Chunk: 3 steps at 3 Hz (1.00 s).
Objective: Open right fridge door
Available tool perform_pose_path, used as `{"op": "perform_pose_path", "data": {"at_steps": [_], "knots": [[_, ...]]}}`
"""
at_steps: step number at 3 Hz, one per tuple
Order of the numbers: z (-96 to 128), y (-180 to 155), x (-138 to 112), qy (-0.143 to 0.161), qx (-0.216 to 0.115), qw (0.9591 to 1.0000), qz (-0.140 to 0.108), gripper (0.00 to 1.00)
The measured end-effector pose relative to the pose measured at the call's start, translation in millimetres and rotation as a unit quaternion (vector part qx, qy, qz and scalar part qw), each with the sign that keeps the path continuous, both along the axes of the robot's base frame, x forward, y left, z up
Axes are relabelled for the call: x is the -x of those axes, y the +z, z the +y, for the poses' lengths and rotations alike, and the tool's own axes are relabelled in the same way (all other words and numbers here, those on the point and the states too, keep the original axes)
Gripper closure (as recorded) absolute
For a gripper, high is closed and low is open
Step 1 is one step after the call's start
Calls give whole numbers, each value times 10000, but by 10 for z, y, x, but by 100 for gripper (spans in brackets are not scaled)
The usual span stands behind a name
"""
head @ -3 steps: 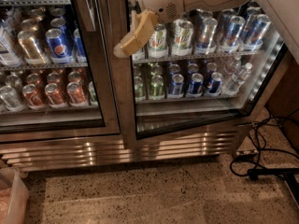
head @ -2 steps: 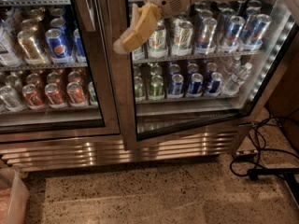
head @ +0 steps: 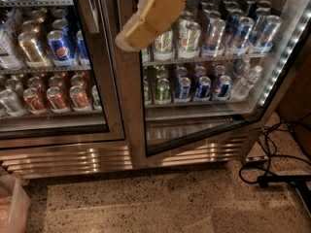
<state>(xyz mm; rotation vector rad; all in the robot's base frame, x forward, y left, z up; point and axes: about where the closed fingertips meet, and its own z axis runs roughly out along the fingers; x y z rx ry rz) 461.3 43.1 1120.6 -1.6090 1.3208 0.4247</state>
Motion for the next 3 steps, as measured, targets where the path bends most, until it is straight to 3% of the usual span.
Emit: {"op": "perform_pose_path", "data": {"at_steps": [1, 2, 3], "knots": [[-132, 191, 368, -644, 362, 9972, -83, 0], [-119, 330, 545, -776, 456, 9958, -194, 0], [-119, 330, 545, -776, 456, 9958, -194, 0]]}}
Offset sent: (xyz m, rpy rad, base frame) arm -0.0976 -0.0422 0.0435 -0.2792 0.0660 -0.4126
